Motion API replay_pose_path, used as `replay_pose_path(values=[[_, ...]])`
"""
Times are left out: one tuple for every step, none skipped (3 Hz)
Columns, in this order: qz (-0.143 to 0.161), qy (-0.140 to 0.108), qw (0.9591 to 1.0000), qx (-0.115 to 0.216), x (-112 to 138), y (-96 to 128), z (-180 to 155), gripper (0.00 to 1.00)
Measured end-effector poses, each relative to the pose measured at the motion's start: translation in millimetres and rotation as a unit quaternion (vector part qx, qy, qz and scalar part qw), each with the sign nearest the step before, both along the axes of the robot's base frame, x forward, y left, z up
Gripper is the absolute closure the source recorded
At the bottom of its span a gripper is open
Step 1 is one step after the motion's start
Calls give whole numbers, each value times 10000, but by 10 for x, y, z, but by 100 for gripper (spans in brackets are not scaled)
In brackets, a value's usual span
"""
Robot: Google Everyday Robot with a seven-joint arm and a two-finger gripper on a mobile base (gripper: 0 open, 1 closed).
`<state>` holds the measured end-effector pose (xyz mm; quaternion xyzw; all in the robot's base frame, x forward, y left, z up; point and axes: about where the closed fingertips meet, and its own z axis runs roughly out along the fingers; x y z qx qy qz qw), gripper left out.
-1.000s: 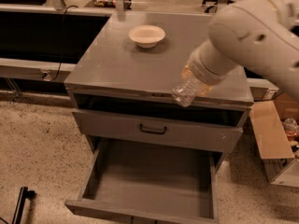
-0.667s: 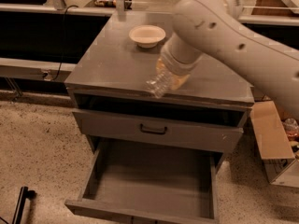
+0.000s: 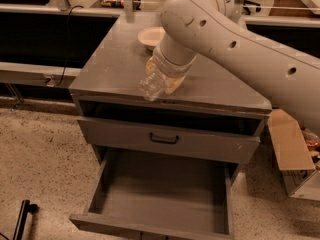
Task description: Pick water bottle from middle drawer and place on counter
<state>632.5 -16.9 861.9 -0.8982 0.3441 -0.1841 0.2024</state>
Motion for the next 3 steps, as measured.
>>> replay_pose_path(values=[[4,9,10000,-4,-1,2,-13,0],[4,9,10000,-4,-1,2,-13,0],[-60,14,9998,-172,-3,0,-14,0]])
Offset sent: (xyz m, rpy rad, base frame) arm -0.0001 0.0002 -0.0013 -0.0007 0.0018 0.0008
